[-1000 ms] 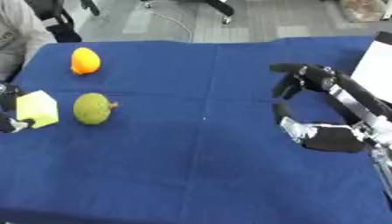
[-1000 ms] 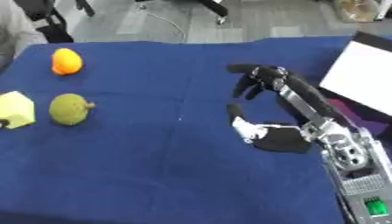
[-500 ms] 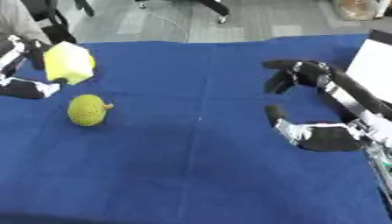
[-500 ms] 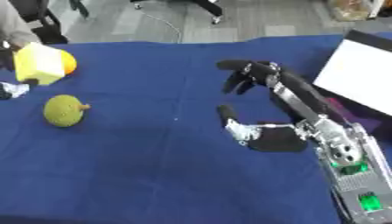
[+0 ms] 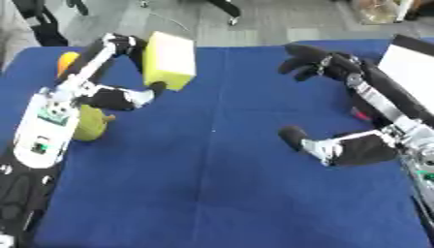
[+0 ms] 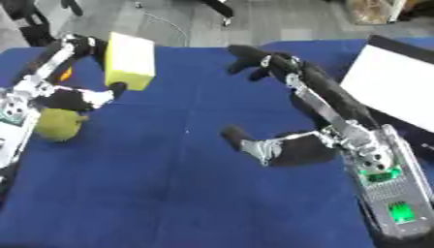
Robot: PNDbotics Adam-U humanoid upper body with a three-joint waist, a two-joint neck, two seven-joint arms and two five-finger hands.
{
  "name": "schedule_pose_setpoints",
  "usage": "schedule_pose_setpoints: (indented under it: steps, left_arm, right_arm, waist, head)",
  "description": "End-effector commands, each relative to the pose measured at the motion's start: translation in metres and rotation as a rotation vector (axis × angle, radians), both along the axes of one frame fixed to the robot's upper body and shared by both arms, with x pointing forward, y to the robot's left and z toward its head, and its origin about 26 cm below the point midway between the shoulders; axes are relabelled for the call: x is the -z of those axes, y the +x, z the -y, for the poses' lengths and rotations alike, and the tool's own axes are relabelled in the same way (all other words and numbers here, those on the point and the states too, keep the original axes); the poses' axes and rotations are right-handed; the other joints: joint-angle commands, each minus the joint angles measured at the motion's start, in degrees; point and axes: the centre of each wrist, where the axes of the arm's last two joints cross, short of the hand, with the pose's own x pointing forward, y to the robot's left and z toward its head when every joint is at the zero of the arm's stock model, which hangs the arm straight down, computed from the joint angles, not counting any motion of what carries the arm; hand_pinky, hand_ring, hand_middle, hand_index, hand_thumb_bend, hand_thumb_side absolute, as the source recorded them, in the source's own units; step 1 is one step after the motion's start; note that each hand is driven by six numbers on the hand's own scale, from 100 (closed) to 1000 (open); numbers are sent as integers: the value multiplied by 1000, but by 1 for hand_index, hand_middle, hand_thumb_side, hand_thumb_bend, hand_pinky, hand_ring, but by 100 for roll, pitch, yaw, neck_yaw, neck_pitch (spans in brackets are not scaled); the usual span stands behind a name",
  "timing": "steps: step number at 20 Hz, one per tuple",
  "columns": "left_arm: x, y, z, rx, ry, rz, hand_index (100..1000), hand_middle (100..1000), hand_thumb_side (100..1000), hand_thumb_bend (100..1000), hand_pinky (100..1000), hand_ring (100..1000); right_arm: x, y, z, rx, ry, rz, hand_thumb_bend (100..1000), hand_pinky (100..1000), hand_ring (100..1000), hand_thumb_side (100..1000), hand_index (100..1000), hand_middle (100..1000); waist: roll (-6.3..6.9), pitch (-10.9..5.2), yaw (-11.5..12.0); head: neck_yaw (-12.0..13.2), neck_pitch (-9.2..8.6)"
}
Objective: Pick up the objects with one hand, pass them to the other hand, and then place them into the box on the other side of the table.
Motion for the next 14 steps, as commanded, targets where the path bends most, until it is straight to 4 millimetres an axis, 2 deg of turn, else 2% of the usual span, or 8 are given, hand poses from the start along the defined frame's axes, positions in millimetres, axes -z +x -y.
schedule_pose_setpoints:
  steps: [1, 4, 7, 14]
  left_arm:
    - [-11, 0, 29, 146, -32, 14, 333, 416, 303, 100, 746, 483]
    - [-13, -1, 47, 254, -59, -7, 332, 416, 307, 100, 747, 482]
    - [-14, -3, 56, 320, -83, -18, 333, 416, 310, 100, 746, 483]
    - [-17, -8, 62, 337, -108, 6, 334, 417, 308, 100, 747, 484]
  right_arm:
    - [-11, -3, -1, -12, -64, 94, 466, 833, 921, 438, 998, 823]
    - [-13, -2, -2, -13, -108, 145, 495, 857, 931, 426, 1000, 836]
    - [-15, -2, -2, 3, -124, 181, 508, 865, 932, 424, 1000, 842]
    - [-16, -2, -2, 89, -55, 170, 515, 843, 924, 430, 1000, 839]
  waist:
    - [-101, -94, -18]
    - [-134, -89, -39]
    - [-162, -84, -51]
    - [-230, -66, -24]
  head:
    - [-126, -14]
    - [-252, -14]
    - [-384, -14]
    - [-632, -14]
